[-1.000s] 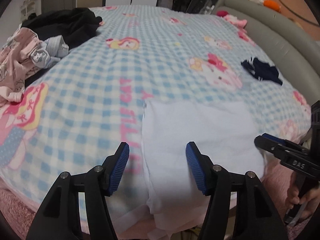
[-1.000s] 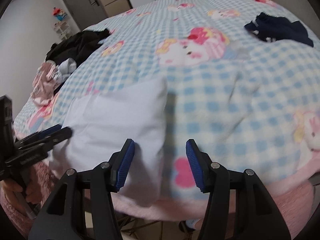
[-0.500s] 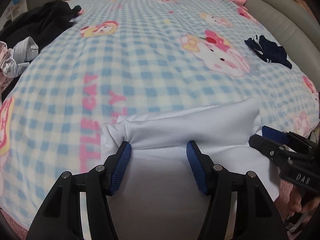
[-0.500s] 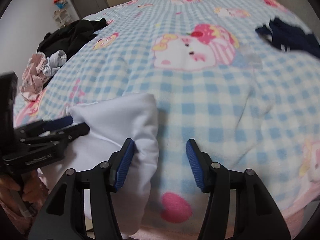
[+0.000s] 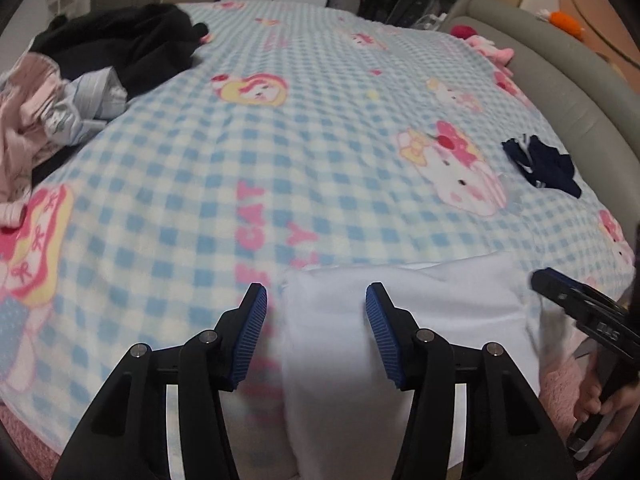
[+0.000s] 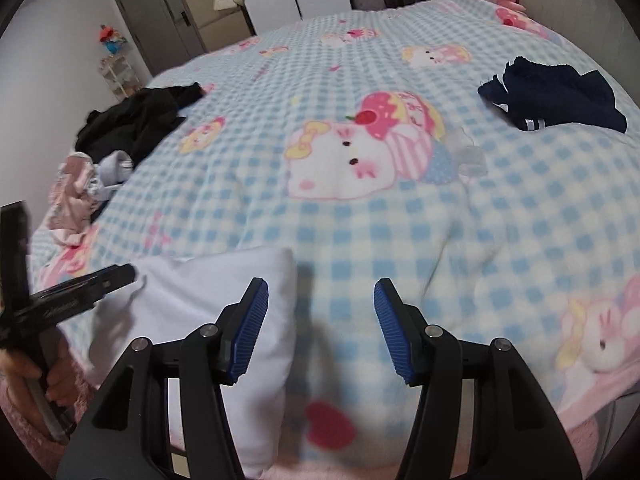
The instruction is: Fold clothes
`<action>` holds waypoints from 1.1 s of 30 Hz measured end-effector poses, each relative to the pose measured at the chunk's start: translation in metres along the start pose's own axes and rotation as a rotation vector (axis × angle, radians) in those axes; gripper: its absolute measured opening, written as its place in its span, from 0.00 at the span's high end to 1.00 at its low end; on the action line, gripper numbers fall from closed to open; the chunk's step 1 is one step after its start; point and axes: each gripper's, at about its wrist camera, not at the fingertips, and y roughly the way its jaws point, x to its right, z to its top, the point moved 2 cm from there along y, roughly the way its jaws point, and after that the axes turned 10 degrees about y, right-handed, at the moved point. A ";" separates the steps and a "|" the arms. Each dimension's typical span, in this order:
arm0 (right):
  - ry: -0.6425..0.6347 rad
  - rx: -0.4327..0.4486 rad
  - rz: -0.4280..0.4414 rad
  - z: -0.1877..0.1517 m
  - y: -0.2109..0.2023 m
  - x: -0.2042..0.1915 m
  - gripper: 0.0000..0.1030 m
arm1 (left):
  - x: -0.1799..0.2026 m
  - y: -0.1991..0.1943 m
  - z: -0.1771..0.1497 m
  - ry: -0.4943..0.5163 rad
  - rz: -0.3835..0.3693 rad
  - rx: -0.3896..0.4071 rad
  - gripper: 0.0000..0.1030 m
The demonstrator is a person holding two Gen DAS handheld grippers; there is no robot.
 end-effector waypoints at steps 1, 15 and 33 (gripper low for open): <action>-0.002 -0.009 -0.002 0.000 0.005 -0.001 0.45 | 0.001 0.003 0.001 -0.002 0.001 -0.007 0.48; 0.022 0.030 -0.091 0.010 0.025 0.004 0.45 | -0.027 -0.001 0.003 -0.055 0.037 0.028 0.47; -0.017 -0.013 -0.011 -0.025 -0.019 -0.008 0.44 | -0.006 -0.050 -0.041 0.005 -0.024 0.043 0.46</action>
